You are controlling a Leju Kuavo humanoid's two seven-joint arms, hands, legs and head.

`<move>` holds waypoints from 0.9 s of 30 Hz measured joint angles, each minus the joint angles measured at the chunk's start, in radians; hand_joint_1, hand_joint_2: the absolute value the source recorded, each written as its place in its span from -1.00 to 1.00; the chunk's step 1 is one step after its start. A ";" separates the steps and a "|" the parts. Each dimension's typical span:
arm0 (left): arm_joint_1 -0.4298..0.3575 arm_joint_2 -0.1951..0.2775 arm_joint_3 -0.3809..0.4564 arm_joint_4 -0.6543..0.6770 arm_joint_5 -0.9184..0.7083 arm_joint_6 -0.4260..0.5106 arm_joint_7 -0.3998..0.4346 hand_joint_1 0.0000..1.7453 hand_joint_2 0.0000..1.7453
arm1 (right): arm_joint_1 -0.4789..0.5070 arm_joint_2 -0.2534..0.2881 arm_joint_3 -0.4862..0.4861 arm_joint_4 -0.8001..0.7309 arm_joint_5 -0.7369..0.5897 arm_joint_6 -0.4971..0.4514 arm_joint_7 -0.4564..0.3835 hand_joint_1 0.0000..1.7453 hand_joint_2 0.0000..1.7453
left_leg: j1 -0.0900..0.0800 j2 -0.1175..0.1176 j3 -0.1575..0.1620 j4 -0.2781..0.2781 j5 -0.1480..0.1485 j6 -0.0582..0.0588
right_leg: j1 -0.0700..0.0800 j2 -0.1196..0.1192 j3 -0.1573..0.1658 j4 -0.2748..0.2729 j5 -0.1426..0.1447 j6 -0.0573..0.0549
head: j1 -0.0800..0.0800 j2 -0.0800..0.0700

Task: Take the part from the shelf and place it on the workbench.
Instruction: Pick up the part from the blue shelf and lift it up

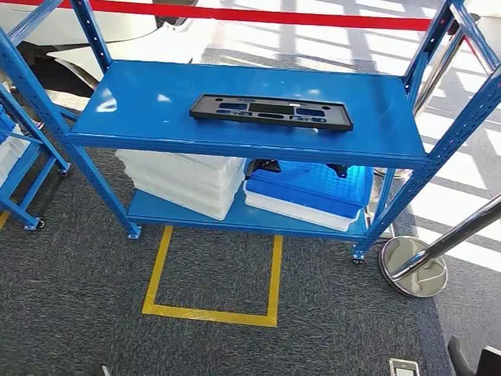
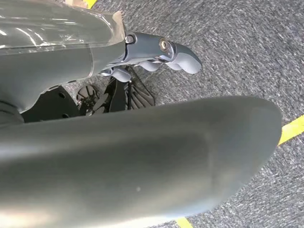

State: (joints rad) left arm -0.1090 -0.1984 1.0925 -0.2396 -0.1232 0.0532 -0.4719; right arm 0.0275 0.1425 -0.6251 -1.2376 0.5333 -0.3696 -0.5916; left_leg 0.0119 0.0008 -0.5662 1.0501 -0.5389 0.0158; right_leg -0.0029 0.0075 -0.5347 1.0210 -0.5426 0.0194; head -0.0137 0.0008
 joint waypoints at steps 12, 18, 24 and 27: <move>-0.007 -0.003 -0.013 0.001 0.000 -0.021 0.006 -1.00 -1.00 | 0.033 -0.081 0.578 -0.256 0.016 0.045 0.062 -1.00 1.00 | 0.002 0.000 0.001 0.000 0.000 -0.001 | 0.001 0.000 0.001 0.000 0.000 0.000 | 0.000 0.000; -0.008 -0.003 -0.026 0.002 0.000 -0.021 0.010 -1.00 -1.00 | 0.026 -0.115 0.676 -0.265 0.023 0.084 0.065 -1.00 1.00 | 0.002 0.000 0.001 0.000 0.000 -0.001 | 0.001 0.000 0.001 0.000 0.000 0.000 | 0.000 0.000; -0.014 -0.003 -0.037 0.002 0.000 -0.023 0.021 -1.00 -1.00 | 0.008 -0.143 0.801 -0.246 0.040 0.122 0.088 -1.00 1.00 | 0.002 0.000 0.001 0.000 0.000 -0.001 | 0.002 0.000 0.001 0.000 0.000 0.000 | 0.000 0.000; -0.013 -0.003 -0.044 0.002 0.000 -0.027 0.020 -1.00 -1.00 | 0.012 -0.157 0.843 -0.242 0.051 0.115 0.095 -1.00 1.00 | 0.003 0.000 0.001 0.000 0.000 -0.001 | 0.002 0.000 0.001 0.000 0.000 -0.001 | 0.000 0.000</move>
State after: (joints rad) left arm -0.1224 -0.2010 1.0484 -0.2380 -0.1232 0.0267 -0.4517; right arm 0.0398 -0.0147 0.2176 -1.4792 0.5841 -0.2543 -0.4963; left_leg 0.0146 0.0010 -0.5652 1.0497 -0.5386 0.0150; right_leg -0.0010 0.0072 -0.5339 1.0214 -0.5430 0.0188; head -0.0137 0.0007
